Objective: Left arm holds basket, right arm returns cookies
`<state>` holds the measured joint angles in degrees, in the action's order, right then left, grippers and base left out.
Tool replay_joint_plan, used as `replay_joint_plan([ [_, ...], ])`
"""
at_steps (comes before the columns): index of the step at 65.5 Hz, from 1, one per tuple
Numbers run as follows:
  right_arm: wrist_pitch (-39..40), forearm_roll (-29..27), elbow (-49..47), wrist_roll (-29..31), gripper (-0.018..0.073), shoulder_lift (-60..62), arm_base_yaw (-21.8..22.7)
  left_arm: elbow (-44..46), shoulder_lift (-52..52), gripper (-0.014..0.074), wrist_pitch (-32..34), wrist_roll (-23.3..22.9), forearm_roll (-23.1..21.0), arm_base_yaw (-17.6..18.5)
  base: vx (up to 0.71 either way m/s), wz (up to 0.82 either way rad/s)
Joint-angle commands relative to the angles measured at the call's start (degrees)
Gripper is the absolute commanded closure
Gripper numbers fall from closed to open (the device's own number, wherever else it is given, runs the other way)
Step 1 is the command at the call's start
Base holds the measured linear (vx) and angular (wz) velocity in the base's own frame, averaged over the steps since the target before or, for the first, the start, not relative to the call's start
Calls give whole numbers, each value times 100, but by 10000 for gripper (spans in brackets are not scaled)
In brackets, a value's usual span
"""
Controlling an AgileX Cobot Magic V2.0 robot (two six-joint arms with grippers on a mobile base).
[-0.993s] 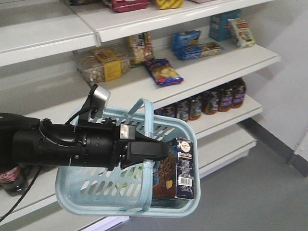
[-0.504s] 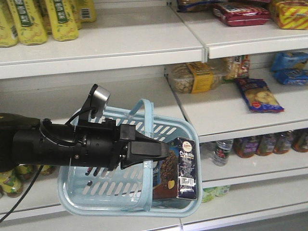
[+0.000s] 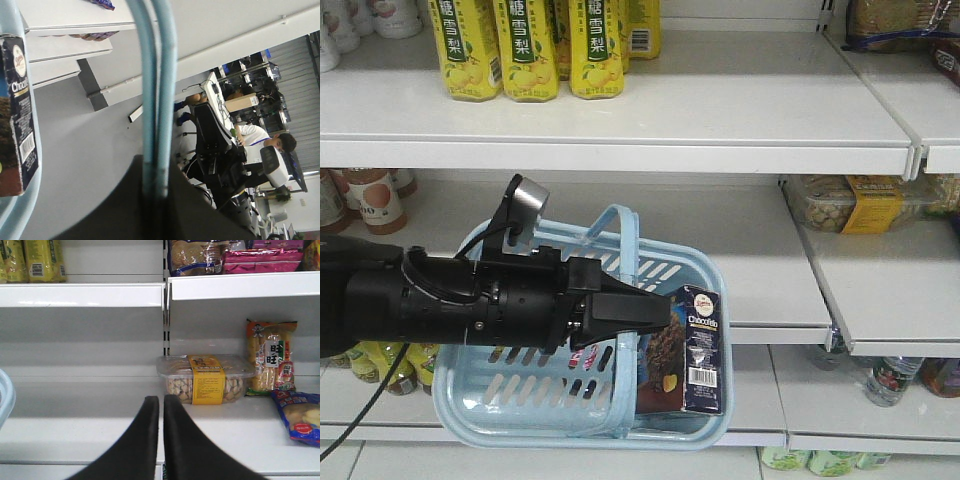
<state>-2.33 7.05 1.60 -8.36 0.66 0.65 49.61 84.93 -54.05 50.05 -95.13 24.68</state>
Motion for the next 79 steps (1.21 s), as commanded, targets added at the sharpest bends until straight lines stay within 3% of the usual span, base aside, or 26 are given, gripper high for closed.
replay_joint_plan([
  [1, 415, 36, 103, 40, 568, 69, -8, 207, -245, 599, -323, 122, -680, 36, 8, 15],
  [79, 409, 36, 103, 40, 568, 69, -8, 207, -245, 599, -323, 122, -680, 36, 6, 1],
])
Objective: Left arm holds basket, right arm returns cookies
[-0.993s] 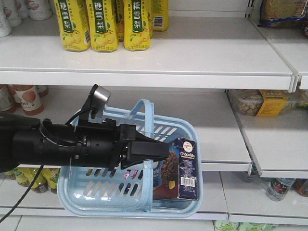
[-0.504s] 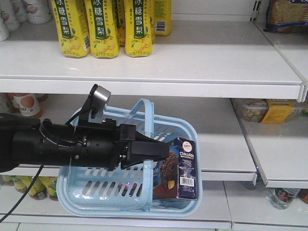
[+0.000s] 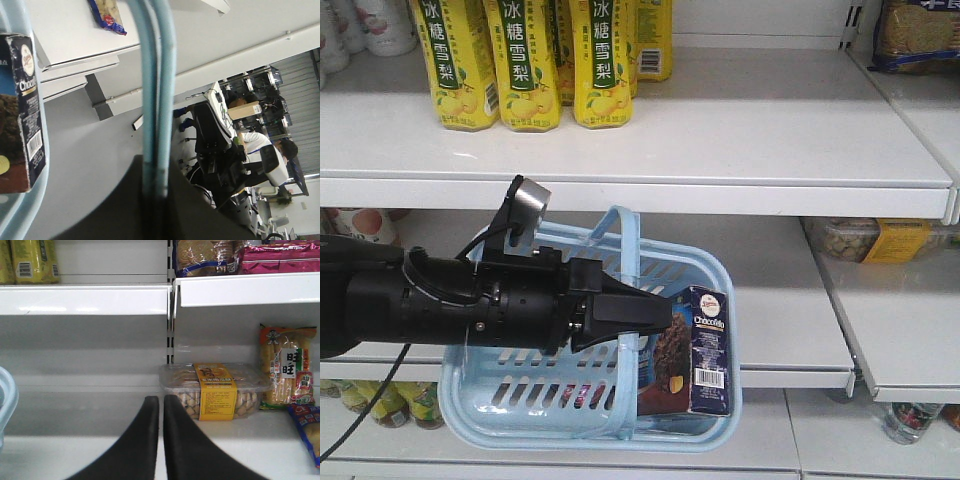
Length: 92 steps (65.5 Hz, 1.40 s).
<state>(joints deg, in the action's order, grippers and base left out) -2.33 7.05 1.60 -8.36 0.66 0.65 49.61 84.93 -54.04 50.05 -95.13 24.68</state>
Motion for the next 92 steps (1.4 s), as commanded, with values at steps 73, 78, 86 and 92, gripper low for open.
replay_joint_plan([
  [73, 416, 36, 103, 40, 568, 69, -8, 207, -245, 599, -324, 122, -680, 36, 3, -1],
  [78, 416, 36, 103, 40, 568, 69, -8, 207, -245, 599, -324, 122, -680, 36, 2, -1],
  [86, 416, 36, 103, 40, 568, 69, -8, 207, -245, 599, -324, 122, -680, 36, 1, 1],
  [92, 416, 36, 103, 40, 568, 69, -8, 207, -245, 599, -324, 122, -680, 36, 0, 0],
])
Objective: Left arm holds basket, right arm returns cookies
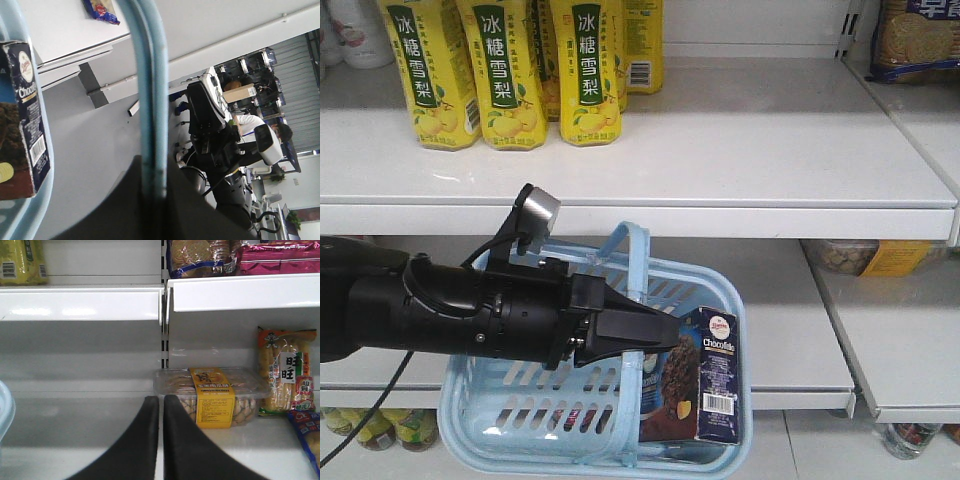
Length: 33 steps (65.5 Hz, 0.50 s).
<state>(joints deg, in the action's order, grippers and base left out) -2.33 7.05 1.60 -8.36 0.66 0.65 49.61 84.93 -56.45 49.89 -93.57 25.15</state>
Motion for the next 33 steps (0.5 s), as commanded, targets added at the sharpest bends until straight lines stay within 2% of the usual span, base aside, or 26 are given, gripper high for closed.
replay_joint_plan([
  [1, 416, 36, 103, 40, 568, 69, -8, 207, -245, 599, -84, 138, -836, -11, 0, 0],
  [33, 409, 36, 103, 40, 568, 69, -8, 207, -245, 599, -84, 138, -836, -11, 0, 0],
])
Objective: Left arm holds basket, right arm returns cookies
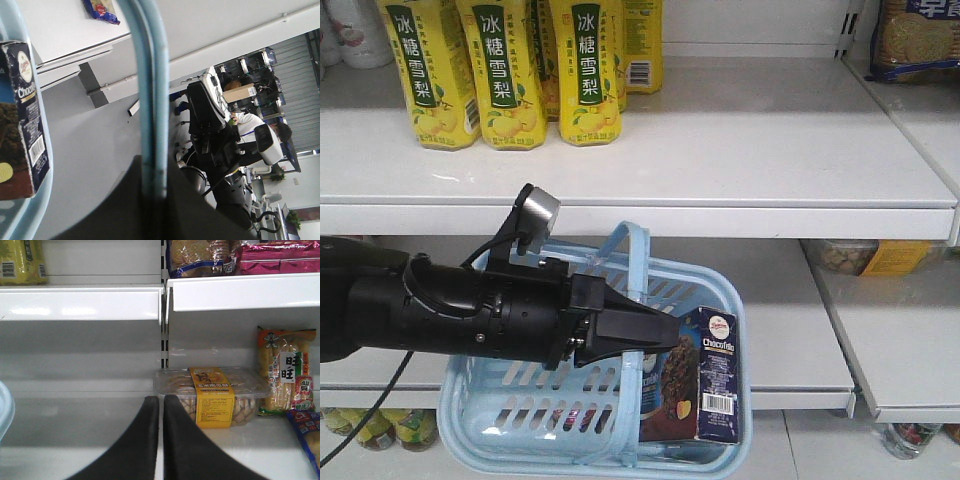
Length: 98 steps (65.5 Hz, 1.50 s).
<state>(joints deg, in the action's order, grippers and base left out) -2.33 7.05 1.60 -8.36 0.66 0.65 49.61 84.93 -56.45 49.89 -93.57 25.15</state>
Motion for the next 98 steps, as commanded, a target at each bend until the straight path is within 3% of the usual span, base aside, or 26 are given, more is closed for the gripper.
replay_joint_plan([
  [1, 409, 36, 103, 40, 568, 69, -8, 207, -245, 599, -83, 138, -836, -11, 0, 0],
  [24, 492, 36, 103, 40, 568, 69, -8, 207, -245, 599, -83, 138, -836, -11, 0, 0],
  [33, 566, -174, 85, -263, 568, 69, -8, 207, -245, 599, -83, 138, -836, -11, 0, 0],
  [46, 554, -17, -422, -16, 568, -29, -8, 207, -245, 599, -83, 138, -836, -11, 0, 0],
  [73, -212, -196, -2116, -141, 568, -2186, -8, 207, -245, 599, -83, 138, -836, -11, 0, 0],
  [98, -145, -292, -2173, -113, 567, -3099, -8, 207, -245, 599, -83, 138, -836, -11, 0, 0],
])
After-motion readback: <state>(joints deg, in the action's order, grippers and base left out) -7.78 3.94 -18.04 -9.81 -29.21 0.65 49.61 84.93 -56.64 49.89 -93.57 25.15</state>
